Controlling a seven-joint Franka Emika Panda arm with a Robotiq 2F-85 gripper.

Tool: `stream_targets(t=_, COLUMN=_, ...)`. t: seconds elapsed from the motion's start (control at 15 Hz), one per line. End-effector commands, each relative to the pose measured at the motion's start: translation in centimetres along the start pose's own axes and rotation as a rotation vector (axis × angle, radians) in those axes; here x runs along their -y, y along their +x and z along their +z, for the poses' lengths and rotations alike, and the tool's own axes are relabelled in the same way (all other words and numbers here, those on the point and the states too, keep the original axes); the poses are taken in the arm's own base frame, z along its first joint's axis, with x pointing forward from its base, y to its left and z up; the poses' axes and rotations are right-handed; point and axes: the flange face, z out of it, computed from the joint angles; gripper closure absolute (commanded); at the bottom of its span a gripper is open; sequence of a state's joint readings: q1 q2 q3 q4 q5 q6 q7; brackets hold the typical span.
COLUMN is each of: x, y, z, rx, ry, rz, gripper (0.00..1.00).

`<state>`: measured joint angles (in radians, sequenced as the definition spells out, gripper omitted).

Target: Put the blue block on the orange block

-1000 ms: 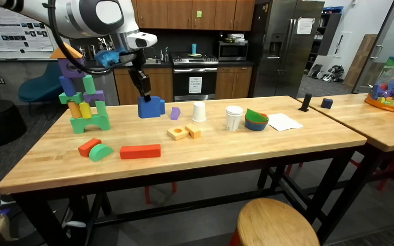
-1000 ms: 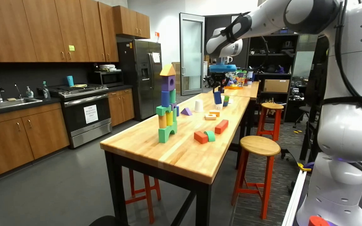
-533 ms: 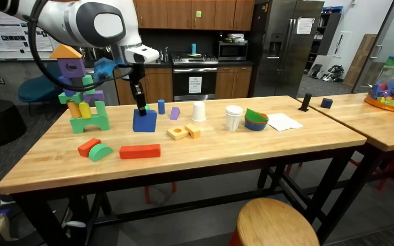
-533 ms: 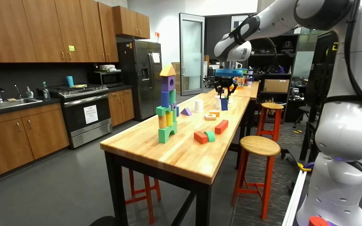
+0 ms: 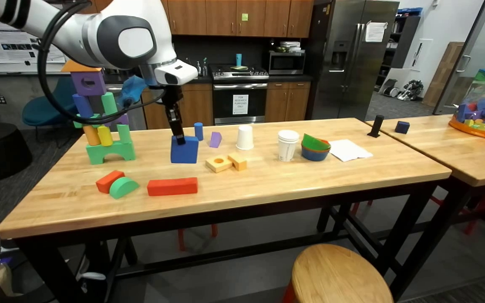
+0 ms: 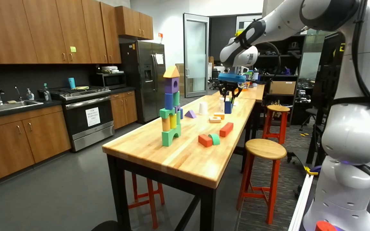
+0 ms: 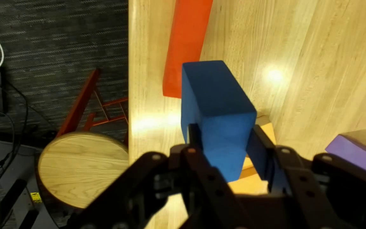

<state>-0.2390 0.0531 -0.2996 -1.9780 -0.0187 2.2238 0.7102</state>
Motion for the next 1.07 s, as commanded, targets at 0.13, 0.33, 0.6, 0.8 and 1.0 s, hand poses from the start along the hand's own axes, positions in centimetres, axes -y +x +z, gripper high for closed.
stream_targets(t=0.13, x=0.1, y=0.0, z=-0.1, rx=-0.001, ry=0.002, rz=0.028, gripper=0.85)
stream_targets(t=0.33, x=0.2, y=-0.4, z=-0.2, rx=-0.048, ry=0.013, rz=0.177, gripper=0.85)
stream_targets(t=0.6, x=0.4, y=-1.2, z=0.0, rx=-0.104, ry=0.028, rz=0.361, gripper=0.85)
stream_targets(t=0.8, x=0.4, y=-2.6, z=0.5, rx=-0.097, ry=0.002, rz=0.420, gripper=0.85)
stream_targets(t=1.0, x=0.2, y=-4.0, z=0.6, rx=-0.098, ry=-0.009, rz=0.417, gripper=0.85)
